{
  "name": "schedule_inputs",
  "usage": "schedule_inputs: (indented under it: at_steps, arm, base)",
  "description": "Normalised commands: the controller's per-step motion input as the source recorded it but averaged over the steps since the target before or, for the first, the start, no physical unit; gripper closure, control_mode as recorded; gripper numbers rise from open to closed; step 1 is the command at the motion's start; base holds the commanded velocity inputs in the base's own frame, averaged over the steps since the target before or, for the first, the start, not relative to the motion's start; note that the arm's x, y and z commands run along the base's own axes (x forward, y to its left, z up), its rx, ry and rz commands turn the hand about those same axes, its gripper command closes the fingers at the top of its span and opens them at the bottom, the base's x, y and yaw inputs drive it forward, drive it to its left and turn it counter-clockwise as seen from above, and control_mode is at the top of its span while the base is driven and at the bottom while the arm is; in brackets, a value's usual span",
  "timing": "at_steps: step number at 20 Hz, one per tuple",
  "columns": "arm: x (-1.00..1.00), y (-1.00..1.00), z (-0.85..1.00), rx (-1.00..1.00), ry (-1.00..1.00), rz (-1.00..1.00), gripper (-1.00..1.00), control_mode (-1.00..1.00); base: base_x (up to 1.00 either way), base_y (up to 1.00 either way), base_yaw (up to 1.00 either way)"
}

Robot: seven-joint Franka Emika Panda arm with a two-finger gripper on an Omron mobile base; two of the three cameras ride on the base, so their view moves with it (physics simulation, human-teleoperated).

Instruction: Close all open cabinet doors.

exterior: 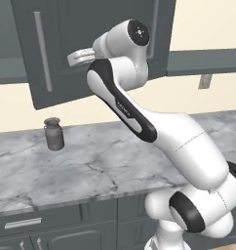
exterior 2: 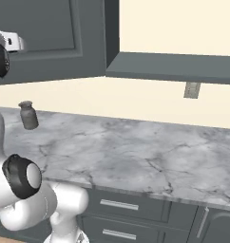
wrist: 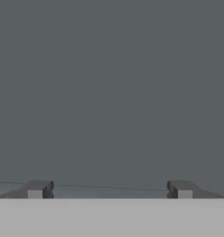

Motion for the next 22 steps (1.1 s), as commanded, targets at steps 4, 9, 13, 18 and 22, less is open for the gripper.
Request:
schedule_inputs:
  at_steps: [4, 9, 13, 18, 22]
  arm:
    - [0.74, 0.23, -0.09, 0.0, 0.0, 0.0, -1.0, -1.0]
    - [0.76, 0.28, -0.05, 0.0, 0.0, 0.0, -1.0, -1.0]
    - [0.65, 0.29, -0.02, 0.0, 0.0, -0.01, -1.0, -1.0]
    - [0.39, 0.14, -0.05, 0.0, 0.0, -0.06, -1.0, -1.0]
    - [0.55, 0.09, -0.12, 0.0, 0.0, -0.09, -1.0, -1.0]
  base:
    - [0.0, 0.0, 0.0]
    - [0.0, 0.0, 0.0]
    - [0.0, 0.0, 0.0]
    - [0.0, 0.0, 0.0]
    - [0.0, 0.0, 0.0]
